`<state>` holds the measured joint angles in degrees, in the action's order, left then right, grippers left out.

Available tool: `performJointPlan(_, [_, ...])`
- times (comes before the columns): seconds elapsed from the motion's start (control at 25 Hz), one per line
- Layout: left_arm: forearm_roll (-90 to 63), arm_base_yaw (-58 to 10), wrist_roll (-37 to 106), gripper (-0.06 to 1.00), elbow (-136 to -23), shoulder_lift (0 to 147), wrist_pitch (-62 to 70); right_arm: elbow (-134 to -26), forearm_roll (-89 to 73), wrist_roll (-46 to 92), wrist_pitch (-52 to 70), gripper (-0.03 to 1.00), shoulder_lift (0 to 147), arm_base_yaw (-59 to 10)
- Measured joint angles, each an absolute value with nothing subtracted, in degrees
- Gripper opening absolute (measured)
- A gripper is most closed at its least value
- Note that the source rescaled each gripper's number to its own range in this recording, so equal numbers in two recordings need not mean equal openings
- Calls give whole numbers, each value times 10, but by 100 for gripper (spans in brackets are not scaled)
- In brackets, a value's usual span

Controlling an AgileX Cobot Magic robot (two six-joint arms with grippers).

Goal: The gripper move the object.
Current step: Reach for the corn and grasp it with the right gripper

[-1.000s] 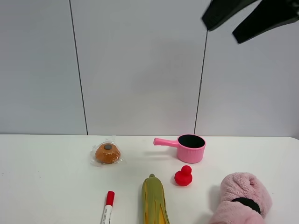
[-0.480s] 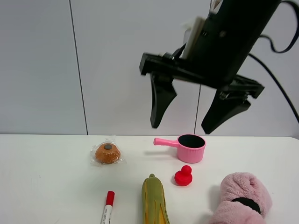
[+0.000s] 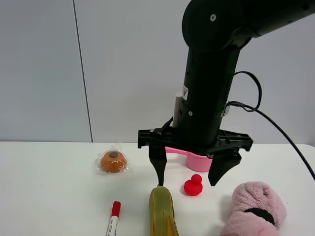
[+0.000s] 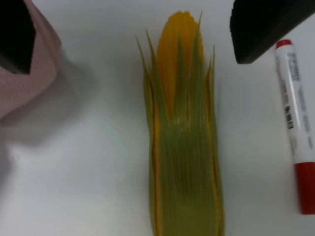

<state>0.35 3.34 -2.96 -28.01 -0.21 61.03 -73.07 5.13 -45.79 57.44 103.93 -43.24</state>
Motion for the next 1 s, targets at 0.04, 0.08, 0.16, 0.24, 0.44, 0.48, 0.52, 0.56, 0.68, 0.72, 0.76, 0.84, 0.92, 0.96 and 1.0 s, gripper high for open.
performJointPlan(0.04, [4,33,-30,100,-280,-2,610,-731,53,-459,570,86,1049,-432])
performJointPlan(0.08, [4,33,-30,100,-280,-2,610,-731,54,-464,565,86,1056,-432])
performJointPlan(0.16, [4,33,-30,100,-280,-2,610,-731,57,-478,543,86,1074,-433])
performJointPlan(0.24, [4,33,-30,100,-280,-2,610,-731,62,-484,522,86,1089,-436])
performJointPlan(0.44, [4,33,-30,100,-280,-2,610,-731,63,-482,490,86,1138,-441])
performJointPlan(0.48, [4,33,-30,100,-280,-2,610,-731,63,-482,481,86,1146,-441])
performJointPlan(0.52, [4,33,-30,100,-280,-2,610,-731,63,-482,472,86,1152,-441])
performJointPlan(0.56, [4,33,-30,100,-280,-2,610,-731,64,-482,463,86,1157,-442])
performJointPlan(0.68, [4,33,-30,100,-280,-2,610,-732,70,-482,448,86,1166,-442])
performJointPlan(0.72, [4,33,-30,100,-280,-2,610,-732,70,-482,446,86,1170,-442])
performJointPlan(0.76, [4,33,-30,100,-280,-2,610,-732,70,-480,444,86,1174,-442])
performJointPlan(0.84, [4,33,-30,100,-280,-2,610,-732,70,-470,443,86,1183,-442])
performJointPlan(0.92, [4,33,-30,100,-280,-2,610,-732,69,-459,443,81,1191,-442])
performJointPlan(0.96, [4,33,-30,100,-280,-2,610,-732,70,-456,443,77,1194,-442])
performJointPlan(1.0, [4,33,-30,100,-280,-2,610,-732,70,-454,442,73,1196,-442])
